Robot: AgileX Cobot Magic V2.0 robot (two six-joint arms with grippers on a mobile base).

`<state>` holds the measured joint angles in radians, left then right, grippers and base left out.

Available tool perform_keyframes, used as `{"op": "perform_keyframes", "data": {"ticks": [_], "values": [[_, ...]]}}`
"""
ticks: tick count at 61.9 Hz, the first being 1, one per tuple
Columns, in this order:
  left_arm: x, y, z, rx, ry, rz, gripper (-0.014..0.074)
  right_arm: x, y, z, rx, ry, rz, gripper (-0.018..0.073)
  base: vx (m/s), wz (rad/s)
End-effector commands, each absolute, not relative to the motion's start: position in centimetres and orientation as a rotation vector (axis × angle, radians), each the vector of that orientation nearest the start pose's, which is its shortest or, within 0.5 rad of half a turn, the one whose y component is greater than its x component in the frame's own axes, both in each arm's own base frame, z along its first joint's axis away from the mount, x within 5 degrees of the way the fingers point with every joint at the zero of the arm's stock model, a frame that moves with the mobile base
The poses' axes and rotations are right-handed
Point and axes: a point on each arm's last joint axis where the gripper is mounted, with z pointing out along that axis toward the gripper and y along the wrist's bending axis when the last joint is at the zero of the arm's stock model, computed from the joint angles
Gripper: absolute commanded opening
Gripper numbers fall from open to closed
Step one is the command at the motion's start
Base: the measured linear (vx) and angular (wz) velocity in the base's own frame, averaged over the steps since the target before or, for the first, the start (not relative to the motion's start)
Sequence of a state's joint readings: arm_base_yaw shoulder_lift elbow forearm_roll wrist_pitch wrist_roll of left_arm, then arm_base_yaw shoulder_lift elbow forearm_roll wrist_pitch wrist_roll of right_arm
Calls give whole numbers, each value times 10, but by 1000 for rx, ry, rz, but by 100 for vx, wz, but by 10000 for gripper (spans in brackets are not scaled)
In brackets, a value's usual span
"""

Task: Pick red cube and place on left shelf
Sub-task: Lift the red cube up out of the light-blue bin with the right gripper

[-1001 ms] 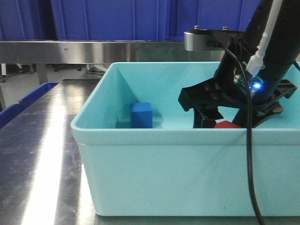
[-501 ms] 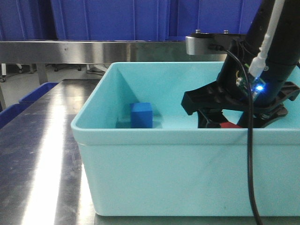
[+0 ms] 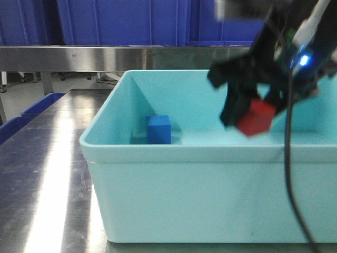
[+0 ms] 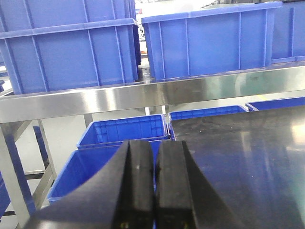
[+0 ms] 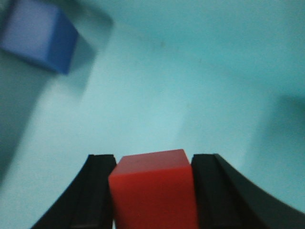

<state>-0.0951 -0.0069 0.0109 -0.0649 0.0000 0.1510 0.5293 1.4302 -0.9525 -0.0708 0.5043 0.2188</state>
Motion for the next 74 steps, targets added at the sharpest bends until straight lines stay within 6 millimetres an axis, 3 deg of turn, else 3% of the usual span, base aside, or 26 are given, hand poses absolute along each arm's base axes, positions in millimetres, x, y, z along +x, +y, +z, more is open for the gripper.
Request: {"op": "perform_keyframes", "data": {"ticks": [1,7,16,30,41,58,74], "values": [[57,-5,210,131,1428,-10,106,250,138,315,-458,2149,273,57,0,0],[57,-5,210,131,1428,-10,106,238,121,336,-416,2039,273,57,0,0],[57,-5,210,131,1428,-10,106,219,88,353,-313,1966,240,57,0,0],[57,-5,210,131,1428,-10,106,179,46,351,-177,1882,175,57,0,0],[57,-5,210,131,1428,-10,106,139,20,333,-82,1823,116,57,0,0],[57,-5,210,131,1428,-10,106,102,3,313,18,1717,47,57,0,0],[57,-5,210,131,1428,-10,106,98,2,313,24,1662,44,57,0,0]]}}
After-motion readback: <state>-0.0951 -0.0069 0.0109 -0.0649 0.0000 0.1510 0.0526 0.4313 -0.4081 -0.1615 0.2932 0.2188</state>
